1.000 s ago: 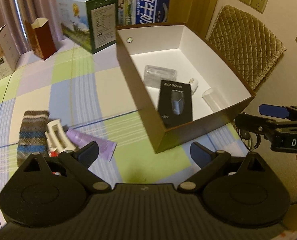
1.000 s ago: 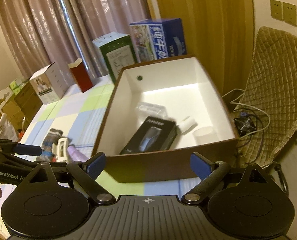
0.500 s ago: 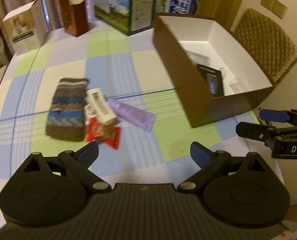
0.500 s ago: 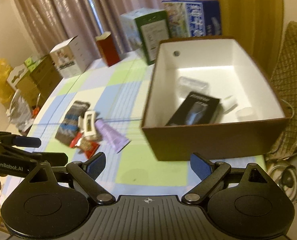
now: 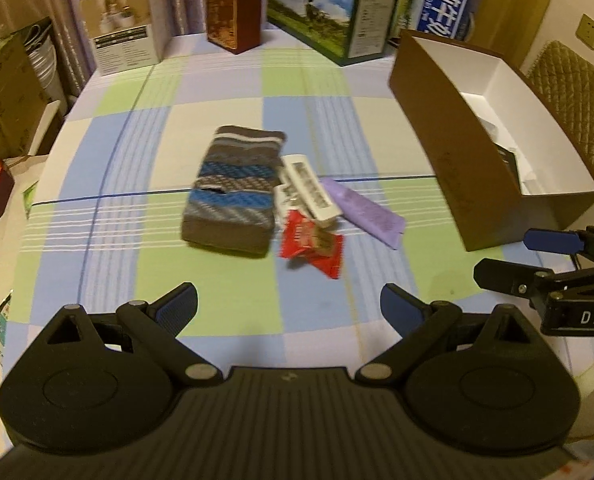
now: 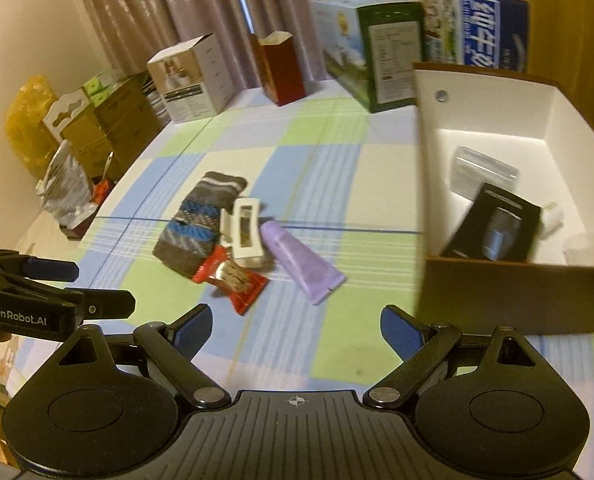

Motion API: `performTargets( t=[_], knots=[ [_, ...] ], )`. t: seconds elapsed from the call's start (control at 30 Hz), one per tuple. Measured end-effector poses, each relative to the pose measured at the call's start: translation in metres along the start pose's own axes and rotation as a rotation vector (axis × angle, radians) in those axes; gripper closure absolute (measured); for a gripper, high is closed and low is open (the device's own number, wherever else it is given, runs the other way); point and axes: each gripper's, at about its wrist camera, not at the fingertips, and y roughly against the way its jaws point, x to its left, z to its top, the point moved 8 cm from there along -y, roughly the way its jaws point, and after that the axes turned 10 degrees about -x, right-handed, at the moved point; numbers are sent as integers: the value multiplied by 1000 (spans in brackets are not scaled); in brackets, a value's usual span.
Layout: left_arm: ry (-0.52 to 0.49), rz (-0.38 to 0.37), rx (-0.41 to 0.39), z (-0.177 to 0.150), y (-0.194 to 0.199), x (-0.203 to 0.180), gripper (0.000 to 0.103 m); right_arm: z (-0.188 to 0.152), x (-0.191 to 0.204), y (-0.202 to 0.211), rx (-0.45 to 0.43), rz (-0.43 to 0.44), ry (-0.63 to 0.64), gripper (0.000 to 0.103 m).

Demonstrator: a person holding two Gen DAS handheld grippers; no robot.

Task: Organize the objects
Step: 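Move the right tool to the purple tube and close on it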

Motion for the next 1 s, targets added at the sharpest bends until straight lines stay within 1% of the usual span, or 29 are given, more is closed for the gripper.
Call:
performTargets(
  t=[0.13,0.17,0.23,0.3,0.47,0.57,0.73,1.0],
  knots=[
    [10,16,-2,1,-4,16,7,0,12,-17,3,15,34,16],
    [12,21,-3,1,-5,19,7,0,14,-21,2,15,45,23],
    [13,28,-6,2,-8,27,7,0,16,-30,5,15,60,33],
    [15,35,-6,3,-12,33,7,0,16,-41,13,7,69,35],
    [24,51,-13,8,-25,47,7,0,13,-67,20,-2,105,50],
    [31,63,-15,11,-35,54,7,-1,12,-86,39,-19,138,53],
    [34,71,-8,15,-56,64,7,-2,9,-113,64,-30,176,54],
    [7,45,18,20,-90,65,7,-4,3,-152,94,-43,232,54]
  ],
)
